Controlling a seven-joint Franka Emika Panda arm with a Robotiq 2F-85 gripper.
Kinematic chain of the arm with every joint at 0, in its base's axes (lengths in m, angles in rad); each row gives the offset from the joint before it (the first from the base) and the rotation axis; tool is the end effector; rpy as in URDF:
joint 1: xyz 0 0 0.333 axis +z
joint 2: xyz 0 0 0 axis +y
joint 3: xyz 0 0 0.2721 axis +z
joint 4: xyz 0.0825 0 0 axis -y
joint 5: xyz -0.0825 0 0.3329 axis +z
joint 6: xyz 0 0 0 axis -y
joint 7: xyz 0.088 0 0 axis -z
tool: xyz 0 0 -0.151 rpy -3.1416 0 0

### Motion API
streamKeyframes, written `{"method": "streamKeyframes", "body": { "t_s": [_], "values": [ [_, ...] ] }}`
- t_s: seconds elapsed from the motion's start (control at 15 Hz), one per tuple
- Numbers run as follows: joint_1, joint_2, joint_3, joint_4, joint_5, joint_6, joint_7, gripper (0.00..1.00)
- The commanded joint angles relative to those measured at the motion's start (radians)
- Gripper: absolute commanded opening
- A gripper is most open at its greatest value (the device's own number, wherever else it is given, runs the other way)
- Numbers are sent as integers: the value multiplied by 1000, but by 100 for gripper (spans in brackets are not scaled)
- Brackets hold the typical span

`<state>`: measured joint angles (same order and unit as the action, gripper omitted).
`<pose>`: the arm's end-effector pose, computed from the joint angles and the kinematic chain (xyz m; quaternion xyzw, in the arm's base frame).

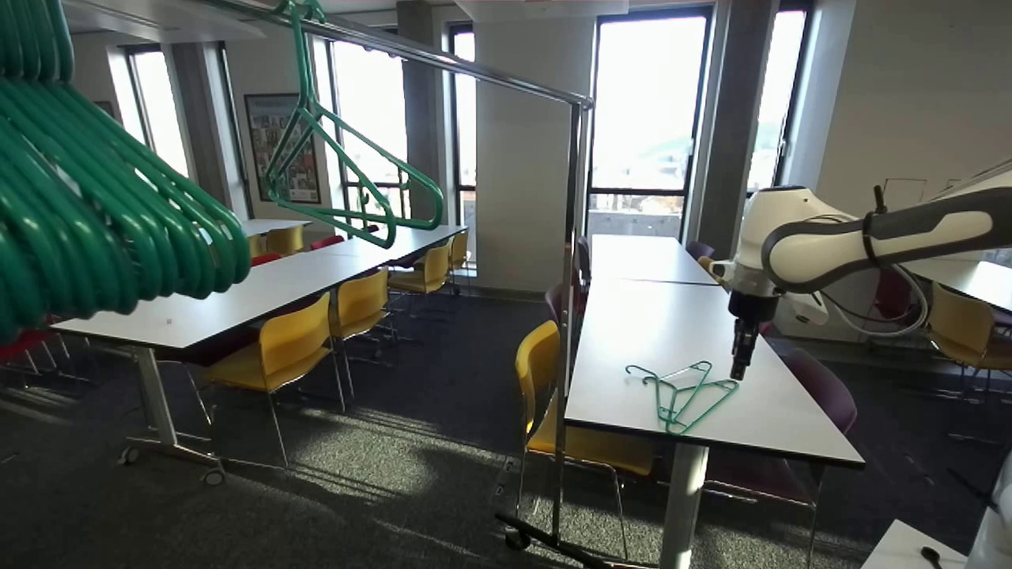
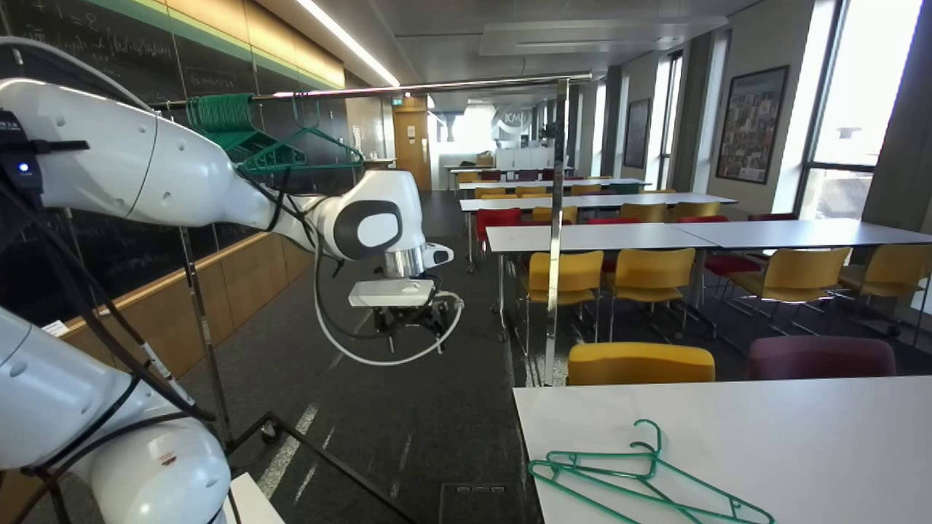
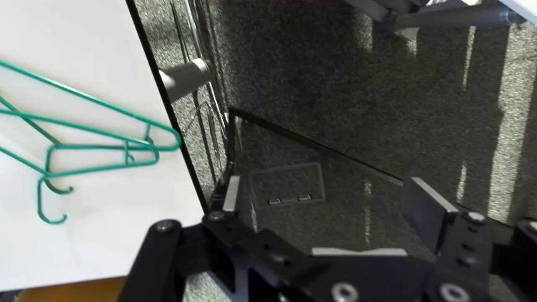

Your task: Remove one hanger from the rail and place it on the table.

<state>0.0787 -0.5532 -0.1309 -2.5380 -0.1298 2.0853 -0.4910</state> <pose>0.3677 -0.0286 0.4064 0.9658 0.2534 0.0414 0.0356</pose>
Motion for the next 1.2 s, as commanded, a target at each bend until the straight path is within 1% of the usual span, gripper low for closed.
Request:
{"method": "streamKeyframes", "body": {
  "t_s": [0.0, 0.2, 0.33, 0.4, 0.47, 0.53, 1.0, 1.07, 1.13],
  "values": [
    [89, -77, 28, 1, 85, 37, -60, 100],
    [135, -134, 85, -13, 50, 91, -53, 100],
    [163, -163, 109, -22, 42, 142, -56, 100],
    [181, -176, 111, -27, 46, 167, -68, 100],
    [160, -117, 109, 3, 51, 119, -25, 100],
    [168, -123, 114, 2, 51, 121, -22, 100],
    [164, -108, 109, 0, 52, 120, -22, 100],
    [173, -109, 100, -9, 61, 136, -39, 100],
    [195, -106, 87, -21, 87, 184, -57, 100]
  ]
}}
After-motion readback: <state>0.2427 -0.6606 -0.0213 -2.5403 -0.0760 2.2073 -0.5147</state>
